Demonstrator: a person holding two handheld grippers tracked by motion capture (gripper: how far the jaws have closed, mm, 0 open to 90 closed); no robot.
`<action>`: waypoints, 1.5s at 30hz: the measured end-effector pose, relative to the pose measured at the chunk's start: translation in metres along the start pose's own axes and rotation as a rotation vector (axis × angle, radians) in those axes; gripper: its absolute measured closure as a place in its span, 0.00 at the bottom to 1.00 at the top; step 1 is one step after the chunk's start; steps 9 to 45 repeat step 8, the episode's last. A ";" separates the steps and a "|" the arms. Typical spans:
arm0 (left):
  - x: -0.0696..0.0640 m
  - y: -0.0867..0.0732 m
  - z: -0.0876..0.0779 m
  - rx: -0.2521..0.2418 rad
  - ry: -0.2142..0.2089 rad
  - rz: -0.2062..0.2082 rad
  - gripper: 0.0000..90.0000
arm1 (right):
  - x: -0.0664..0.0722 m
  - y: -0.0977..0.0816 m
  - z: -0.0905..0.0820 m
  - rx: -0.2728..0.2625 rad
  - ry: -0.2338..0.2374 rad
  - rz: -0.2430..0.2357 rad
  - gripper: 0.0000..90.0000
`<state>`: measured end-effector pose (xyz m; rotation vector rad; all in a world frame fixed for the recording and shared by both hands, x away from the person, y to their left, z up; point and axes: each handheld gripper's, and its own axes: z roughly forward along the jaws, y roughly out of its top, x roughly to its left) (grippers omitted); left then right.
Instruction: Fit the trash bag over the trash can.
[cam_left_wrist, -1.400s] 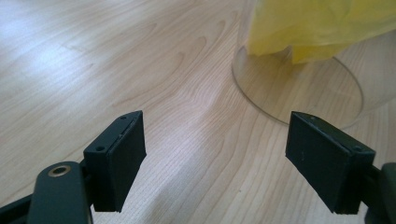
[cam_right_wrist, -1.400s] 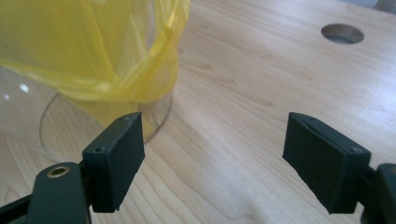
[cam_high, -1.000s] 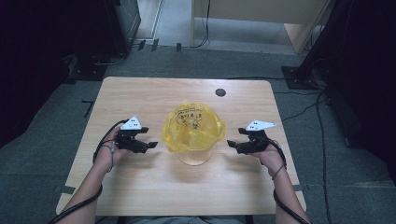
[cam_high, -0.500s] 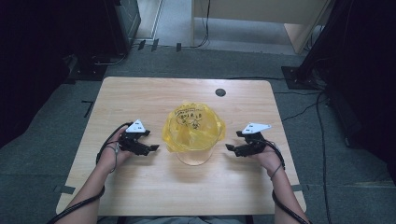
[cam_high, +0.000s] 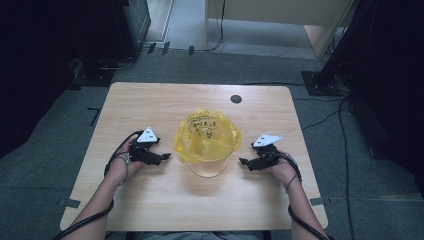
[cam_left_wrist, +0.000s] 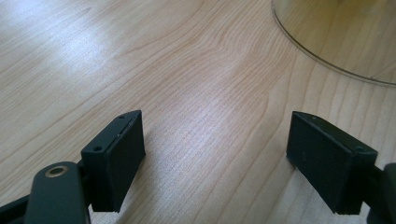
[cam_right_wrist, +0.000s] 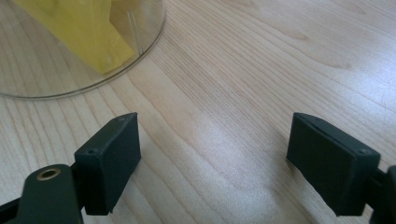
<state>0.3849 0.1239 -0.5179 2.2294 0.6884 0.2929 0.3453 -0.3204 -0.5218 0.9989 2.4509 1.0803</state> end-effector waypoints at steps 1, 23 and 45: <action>0.000 0.000 0.000 0.000 0.000 0.000 0.21 | 0.000 0.000 0.000 -0.002 -0.002 0.005 0.19; 0.000 0.001 0.000 0.003 0.021 -0.014 0.21 | 0.001 0.000 0.002 -0.013 -0.015 0.020 0.17; 0.000 0.001 0.000 0.003 0.021 -0.014 0.21 | 0.001 0.000 0.002 -0.013 -0.015 0.020 0.17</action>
